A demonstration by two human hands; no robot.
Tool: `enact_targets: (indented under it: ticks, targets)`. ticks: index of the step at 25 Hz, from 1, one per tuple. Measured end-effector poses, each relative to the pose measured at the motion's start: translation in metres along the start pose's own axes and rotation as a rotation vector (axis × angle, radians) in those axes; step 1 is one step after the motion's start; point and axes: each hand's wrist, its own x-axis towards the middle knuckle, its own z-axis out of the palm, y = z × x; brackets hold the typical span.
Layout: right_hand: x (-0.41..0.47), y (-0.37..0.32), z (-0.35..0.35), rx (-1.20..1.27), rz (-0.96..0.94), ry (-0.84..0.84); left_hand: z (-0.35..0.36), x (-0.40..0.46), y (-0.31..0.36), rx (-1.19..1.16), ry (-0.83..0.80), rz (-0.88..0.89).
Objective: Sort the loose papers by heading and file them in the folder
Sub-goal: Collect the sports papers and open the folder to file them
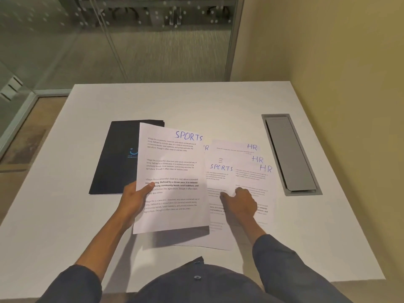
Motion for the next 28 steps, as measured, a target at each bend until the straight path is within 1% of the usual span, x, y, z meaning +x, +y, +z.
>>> enact_targets:
  ticks: [3, 5, 10, 13, 16, 19, 21, 24, 28]
  targets:
    - [-0.008, -0.013, 0.013, -0.155, 0.063, 0.034, -0.012, 0.001, 0.003, 0.024, 0.001, -0.001]
    - [-0.01, -0.018, 0.019, -0.194, 0.085, 0.036, -0.021, 0.002, 0.004, 0.03, -0.008, 0.008]
    - [-0.006, -0.022, 0.026, -0.123, 0.145, 0.071, -0.041, 0.004, 0.001, 0.073, -0.017, 0.01]
    - [-0.001, -0.022, 0.026, -0.051, 0.171, 0.033, -0.051, 0.005, -0.002, 0.087, -0.014, 0.006]
    - [-0.002, -0.02, 0.019, 0.137, 0.123, 0.011, -0.055, 0.005, -0.001, 0.074, -0.013, 0.011]
    - [-0.009, -0.02, 0.0, 0.306, 0.084, 0.099, -0.052, 0.007, 0.002, 0.052, -0.007, 0.014]
    - [-0.014, -0.017, -0.019, 0.446, 0.006, 0.159, -0.047, 0.008, 0.003, 0.045, -0.008, 0.017]
    - [-0.015, -0.004, -0.053, 0.639, -0.143, 0.155, -0.035, 0.008, 0.004, 0.047, -0.001, 0.031]
    - [-0.013, 0.015, -0.106, 0.897, -0.191, 0.222, -0.018, 0.005, 0.007, 0.078, 0.011, 0.082]
